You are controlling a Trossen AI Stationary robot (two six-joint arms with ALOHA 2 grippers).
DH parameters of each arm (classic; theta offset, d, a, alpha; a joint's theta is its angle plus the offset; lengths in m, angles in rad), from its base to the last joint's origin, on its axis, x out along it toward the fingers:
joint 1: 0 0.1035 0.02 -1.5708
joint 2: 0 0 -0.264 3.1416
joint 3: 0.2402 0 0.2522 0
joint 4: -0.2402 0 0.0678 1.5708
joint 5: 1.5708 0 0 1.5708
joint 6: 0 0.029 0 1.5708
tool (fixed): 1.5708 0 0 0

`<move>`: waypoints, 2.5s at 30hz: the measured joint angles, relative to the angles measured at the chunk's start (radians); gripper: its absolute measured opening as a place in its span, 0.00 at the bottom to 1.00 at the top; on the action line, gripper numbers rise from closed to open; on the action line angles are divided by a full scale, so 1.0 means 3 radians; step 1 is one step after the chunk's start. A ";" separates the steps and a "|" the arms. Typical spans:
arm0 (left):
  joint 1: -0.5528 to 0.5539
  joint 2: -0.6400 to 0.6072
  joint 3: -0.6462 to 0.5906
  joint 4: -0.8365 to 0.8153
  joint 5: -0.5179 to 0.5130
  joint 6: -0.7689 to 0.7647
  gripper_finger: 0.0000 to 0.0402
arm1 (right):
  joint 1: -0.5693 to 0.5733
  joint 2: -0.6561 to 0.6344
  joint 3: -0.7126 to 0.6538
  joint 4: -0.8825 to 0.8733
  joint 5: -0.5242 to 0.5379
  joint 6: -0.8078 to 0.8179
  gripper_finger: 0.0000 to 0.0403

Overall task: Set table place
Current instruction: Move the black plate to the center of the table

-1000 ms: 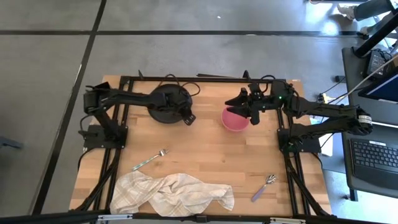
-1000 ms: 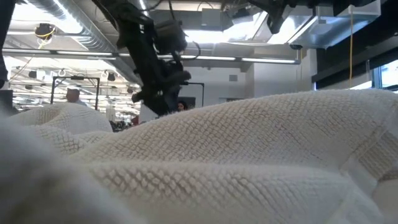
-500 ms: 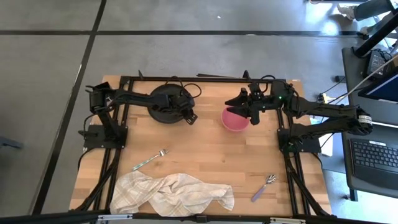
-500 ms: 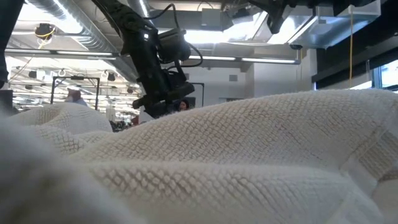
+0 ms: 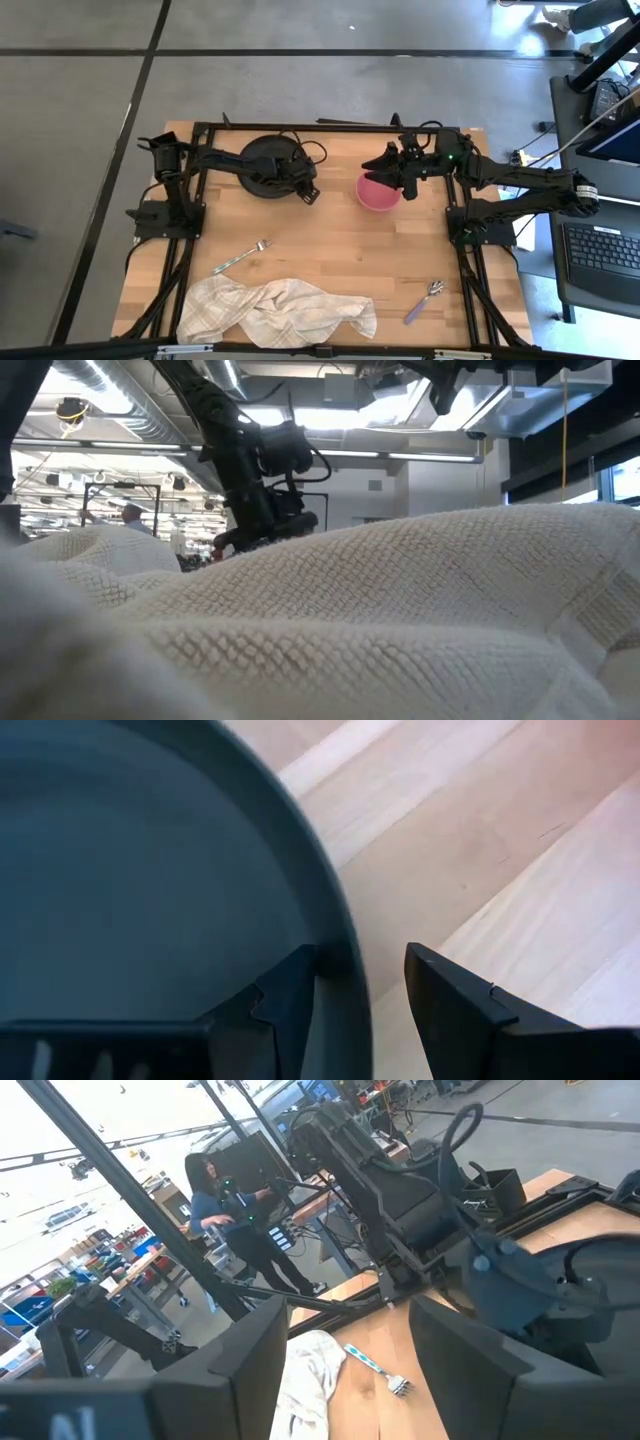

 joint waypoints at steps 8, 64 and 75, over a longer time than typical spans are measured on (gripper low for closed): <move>-0.0041 0.0047 0.0000 0.0015 -0.0122 -0.0088 0.31 | 0.0000 0.0000 0.0000 0.0000 0.0000 0.0000 0.53; -0.1987 0.0165 0.0837 -0.0430 -0.0125 0.0833 0.00 | 0.0008 0.0000 -0.0003 -0.0098 -0.0011 -0.0017 0.53; -0.1986 0.0582 0.0839 -0.0118 -0.0191 0.0714 0.02 | 0.0008 -0.0001 -0.0003 -0.0219 -0.0009 -0.0031 0.53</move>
